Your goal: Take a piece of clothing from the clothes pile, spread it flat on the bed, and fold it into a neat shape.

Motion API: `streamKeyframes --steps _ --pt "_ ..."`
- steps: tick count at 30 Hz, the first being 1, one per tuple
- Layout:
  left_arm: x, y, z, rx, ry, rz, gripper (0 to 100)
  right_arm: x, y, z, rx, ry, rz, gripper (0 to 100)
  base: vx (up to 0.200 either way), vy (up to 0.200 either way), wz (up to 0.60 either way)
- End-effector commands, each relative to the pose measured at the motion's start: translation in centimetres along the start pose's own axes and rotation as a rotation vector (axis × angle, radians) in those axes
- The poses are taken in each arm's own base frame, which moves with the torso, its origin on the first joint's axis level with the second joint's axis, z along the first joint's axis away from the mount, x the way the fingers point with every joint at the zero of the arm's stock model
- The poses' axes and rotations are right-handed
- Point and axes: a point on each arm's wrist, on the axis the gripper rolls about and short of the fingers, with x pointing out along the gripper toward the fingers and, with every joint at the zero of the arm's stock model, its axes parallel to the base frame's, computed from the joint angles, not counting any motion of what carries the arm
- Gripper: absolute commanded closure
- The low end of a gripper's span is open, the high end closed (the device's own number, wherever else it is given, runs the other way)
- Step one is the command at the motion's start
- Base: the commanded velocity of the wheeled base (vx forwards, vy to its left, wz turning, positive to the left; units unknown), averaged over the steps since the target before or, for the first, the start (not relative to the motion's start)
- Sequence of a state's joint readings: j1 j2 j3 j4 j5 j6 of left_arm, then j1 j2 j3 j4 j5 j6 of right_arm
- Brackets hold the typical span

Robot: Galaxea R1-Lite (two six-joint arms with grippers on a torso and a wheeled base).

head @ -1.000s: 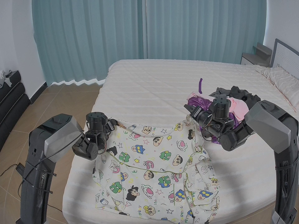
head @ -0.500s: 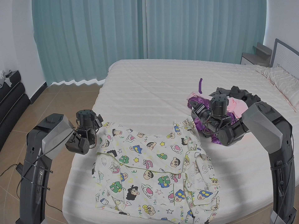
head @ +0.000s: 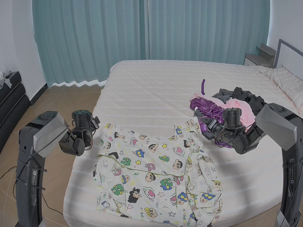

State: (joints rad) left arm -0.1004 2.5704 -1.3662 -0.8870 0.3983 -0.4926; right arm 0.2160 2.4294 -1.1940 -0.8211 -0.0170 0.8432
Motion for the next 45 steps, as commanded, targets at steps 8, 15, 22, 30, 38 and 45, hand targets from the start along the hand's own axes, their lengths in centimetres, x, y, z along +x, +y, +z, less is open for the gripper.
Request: streamKeyframes --steps 8,15,22,30,38,45 --pt "-15.8 1.9 3.4 -0.14 0.187 -0.159 0 -12.5 -6.9 -2.8 -0.235 0.206 0.058 0 0.0 0.0 0.0" --pt "-22.3 2.4 0.4 -0.236 0.326 -0.217 0 -13.5 -9.1 -6.3 -0.31 0.4 0.128 0 0.0 0.0 0.0" --pt "-23.9 2.1 -0.8 -0.266 0.352 -0.258 0 -12.9 -10.9 -8.4 -0.351 0.385 0.155 0 0.0 0.0 0.0" --pt "-23.5 2.3 -2.0 -0.246 0.383 -0.232 0 -12.9 -11.4 -8.7 -0.357 0.39 0.151 0 0.0 0.0 0.0" --pt "-23.5 2.3 -2.0 -0.249 0.382 -0.235 0 -12.0 -11.4 -8.9 -0.361 0.384 0.161 0 0.0 0.0 0.0" --pt "-23.5 2.3 -2.0 -0.248 0.382 -0.233 0 -11.6 -11.3 -8.7 -0.332 0.374 0.169 100 0.0 0.0 0.0"
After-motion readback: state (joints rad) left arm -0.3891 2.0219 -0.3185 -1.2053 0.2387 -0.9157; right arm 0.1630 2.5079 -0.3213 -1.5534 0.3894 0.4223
